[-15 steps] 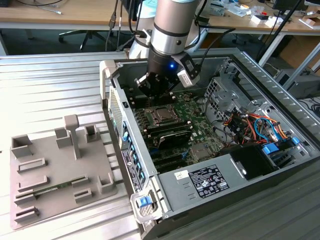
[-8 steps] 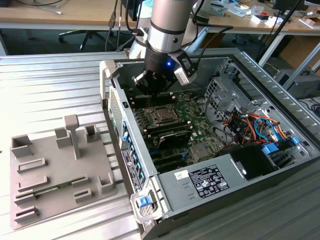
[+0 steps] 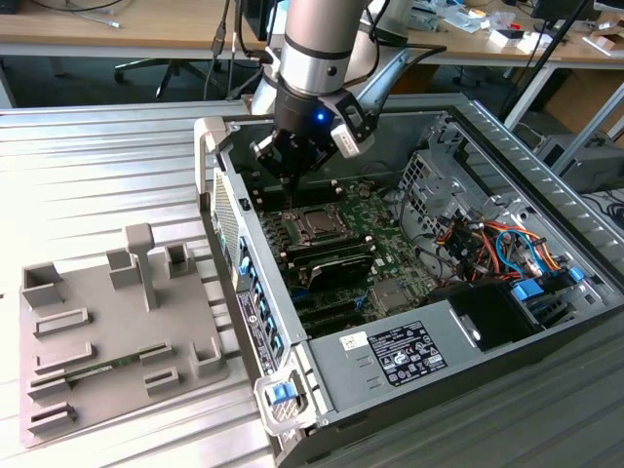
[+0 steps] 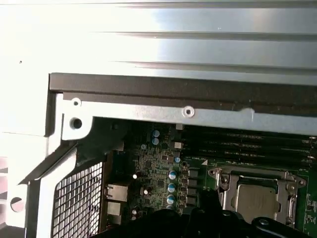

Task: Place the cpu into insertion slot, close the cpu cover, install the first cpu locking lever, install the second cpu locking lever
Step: 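Install the first cpu locking lever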

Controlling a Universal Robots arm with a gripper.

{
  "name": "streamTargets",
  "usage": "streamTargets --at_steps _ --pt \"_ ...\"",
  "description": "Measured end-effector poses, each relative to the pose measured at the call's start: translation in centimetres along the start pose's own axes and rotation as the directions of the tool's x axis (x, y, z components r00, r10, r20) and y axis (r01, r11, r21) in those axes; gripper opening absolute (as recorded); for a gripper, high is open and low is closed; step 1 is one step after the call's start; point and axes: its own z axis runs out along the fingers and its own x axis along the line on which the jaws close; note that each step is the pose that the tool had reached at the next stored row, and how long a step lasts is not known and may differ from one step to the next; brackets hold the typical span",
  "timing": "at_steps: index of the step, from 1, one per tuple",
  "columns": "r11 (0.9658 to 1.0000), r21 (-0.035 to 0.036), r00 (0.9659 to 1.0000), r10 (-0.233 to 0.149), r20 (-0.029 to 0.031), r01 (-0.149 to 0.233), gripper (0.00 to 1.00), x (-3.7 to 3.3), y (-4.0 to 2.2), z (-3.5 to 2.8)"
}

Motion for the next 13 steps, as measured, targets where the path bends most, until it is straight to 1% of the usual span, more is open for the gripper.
streamTargets --at_steps 3,5,13 --pt "1.0000 -0.0002 1.0000 0.000 0.0001 0.000 0.11 -0.05 0.68 0.01" --pt "1.0000 -0.0005 1.0000 0.000 0.0001 0.000 0.11 -0.06 0.85 0.01" --pt "1.0000 -0.0018 1.0000 -0.002 0.0000 0.002 0.11 -0.27 1.00 0.02"
